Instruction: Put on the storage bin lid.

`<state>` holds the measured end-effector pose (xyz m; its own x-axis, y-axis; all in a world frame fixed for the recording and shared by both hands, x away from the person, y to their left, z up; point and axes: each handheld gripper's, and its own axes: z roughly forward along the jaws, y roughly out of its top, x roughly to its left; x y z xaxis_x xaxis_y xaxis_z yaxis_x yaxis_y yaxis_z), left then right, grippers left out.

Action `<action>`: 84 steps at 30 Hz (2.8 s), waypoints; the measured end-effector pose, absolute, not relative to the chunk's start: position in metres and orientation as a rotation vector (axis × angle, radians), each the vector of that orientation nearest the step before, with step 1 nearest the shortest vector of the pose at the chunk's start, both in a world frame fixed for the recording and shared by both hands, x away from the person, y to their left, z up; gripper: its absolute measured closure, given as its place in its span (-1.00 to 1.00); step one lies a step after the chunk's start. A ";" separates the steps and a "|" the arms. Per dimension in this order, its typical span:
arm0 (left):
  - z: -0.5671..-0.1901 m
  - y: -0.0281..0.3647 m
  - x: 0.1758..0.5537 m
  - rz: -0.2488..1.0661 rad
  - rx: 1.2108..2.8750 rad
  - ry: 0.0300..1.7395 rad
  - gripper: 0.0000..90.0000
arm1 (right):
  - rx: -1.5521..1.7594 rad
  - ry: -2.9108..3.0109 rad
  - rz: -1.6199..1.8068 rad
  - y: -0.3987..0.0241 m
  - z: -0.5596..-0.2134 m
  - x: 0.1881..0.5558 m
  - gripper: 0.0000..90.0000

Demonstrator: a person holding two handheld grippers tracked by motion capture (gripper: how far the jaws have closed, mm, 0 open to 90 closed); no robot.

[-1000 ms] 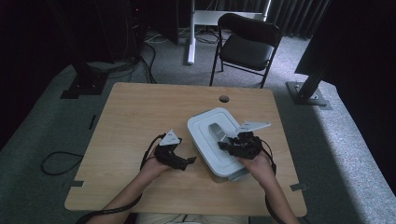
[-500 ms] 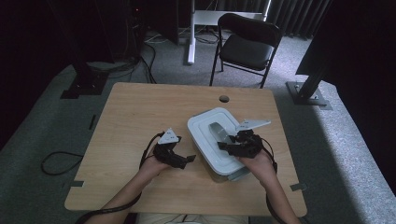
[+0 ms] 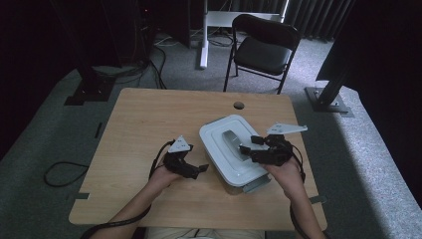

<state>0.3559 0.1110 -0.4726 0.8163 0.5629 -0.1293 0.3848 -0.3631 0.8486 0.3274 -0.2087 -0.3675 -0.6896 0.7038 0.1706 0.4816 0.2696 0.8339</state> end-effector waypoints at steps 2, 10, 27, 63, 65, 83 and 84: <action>-0.473 0.111 0.356 0.227 1.994 0.708 -0.99 | 1.150 2.264 1.387 -0.219 -0.368 0.330 -0.34; -0.474 0.112 0.358 0.228 1.989 0.719 -0.99 | 1.267 2.105 1.362 -0.257 -0.371 0.338 -0.46; -0.480 0.108 0.363 0.232 1.993 0.749 -0.99 | 1.476 1.910 1.202 -0.313 -0.435 0.371 -0.70; -0.482 0.106 0.372 0.272 2.010 0.769 -0.99 | 1.402 2.105 1.237 -0.268 -0.502 0.374 -0.66; -0.481 0.108 0.373 0.282 2.017 0.770 -0.99 | 1.394 2.113 1.239 -0.267 -0.502 0.373 -0.66; -0.481 0.137 0.376 0.338 1.992 0.814 -0.99 | 1.327 2.146 1.220 -0.231 -0.500 0.356 -0.70; -0.481 0.138 0.376 0.344 1.991 0.810 -0.99 | 1.339 2.134 1.220 -0.231 -0.500 0.356 -0.70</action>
